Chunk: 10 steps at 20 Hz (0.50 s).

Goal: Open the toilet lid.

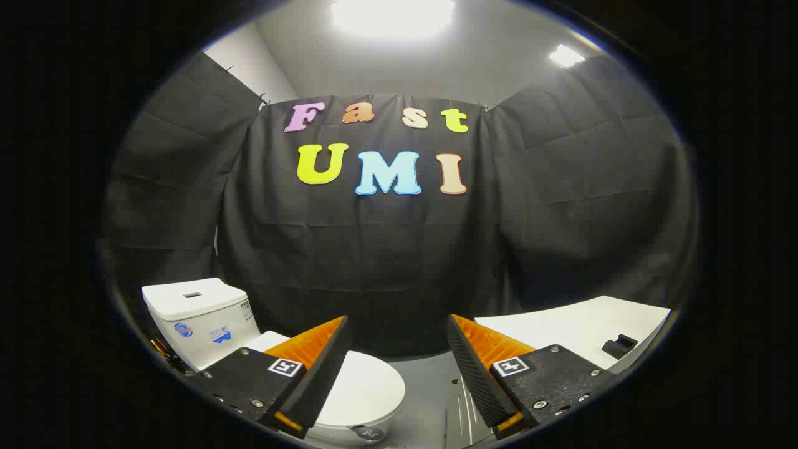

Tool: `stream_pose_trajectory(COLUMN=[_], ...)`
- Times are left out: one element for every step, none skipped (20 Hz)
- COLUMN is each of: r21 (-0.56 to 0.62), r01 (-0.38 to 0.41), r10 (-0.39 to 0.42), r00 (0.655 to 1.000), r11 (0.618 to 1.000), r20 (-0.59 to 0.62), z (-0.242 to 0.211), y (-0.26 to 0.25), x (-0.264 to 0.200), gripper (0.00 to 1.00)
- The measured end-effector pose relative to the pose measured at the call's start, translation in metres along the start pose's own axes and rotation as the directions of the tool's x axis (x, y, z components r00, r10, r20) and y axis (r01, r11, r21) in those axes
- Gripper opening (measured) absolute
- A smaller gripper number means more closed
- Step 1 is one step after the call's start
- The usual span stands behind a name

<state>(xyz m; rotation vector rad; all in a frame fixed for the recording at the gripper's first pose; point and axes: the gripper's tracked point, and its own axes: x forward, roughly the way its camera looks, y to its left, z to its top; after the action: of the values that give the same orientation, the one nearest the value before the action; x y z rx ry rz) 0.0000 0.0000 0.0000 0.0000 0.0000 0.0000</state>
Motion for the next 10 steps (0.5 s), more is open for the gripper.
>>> stream_pose_trajectory(r21=[-0.004, -0.008, -0.012, -0.014, -0.015, -0.015, -0.017, -0.018, -0.018, -0.016], r01=[-0.001, -0.004, -0.006, -0.009, -0.012, -0.013, -0.013, -0.012, -0.013, -0.013], r10=[0.001, 0.004, 0.006, 0.009, 0.012, 0.013, 0.013, 0.012, 0.013, 0.013], r00=[1.0, 1.0, 1.0, 1.0, 1.0, 1.0, 1.0, 1.0, 1.0, 1.0], r11=[1.0, 1.0, 1.0, 1.0, 1.0, 1.0, 1.0, 1.0, 1.0, 1.0], r20=[0.0, 0.0, -0.001, -0.002, -0.003, -0.004, -0.006, -0.007, -0.009, -0.009], z=[-0.0003, 0.0, -0.0005, -0.0005, -0.0018, -0.0017, -0.002, -0.002, -0.0032, -0.003], y=[0.0006, 0.0017, 0.0031, 0.004, 0.0046, 0.0059, 0.0057, 0.0057, 0.0059, 0.0061], x=[0.0006, 0.0004, 0.0005, 0.0009, 0.0006, 0.0006, 0.0011, 0.0016, 0.0018, 0.0012], gripper=[0.95, 0.95, 0.95, 0.95, 0.95, 0.95, 0.95, 0.95, 0.95, 0.95])
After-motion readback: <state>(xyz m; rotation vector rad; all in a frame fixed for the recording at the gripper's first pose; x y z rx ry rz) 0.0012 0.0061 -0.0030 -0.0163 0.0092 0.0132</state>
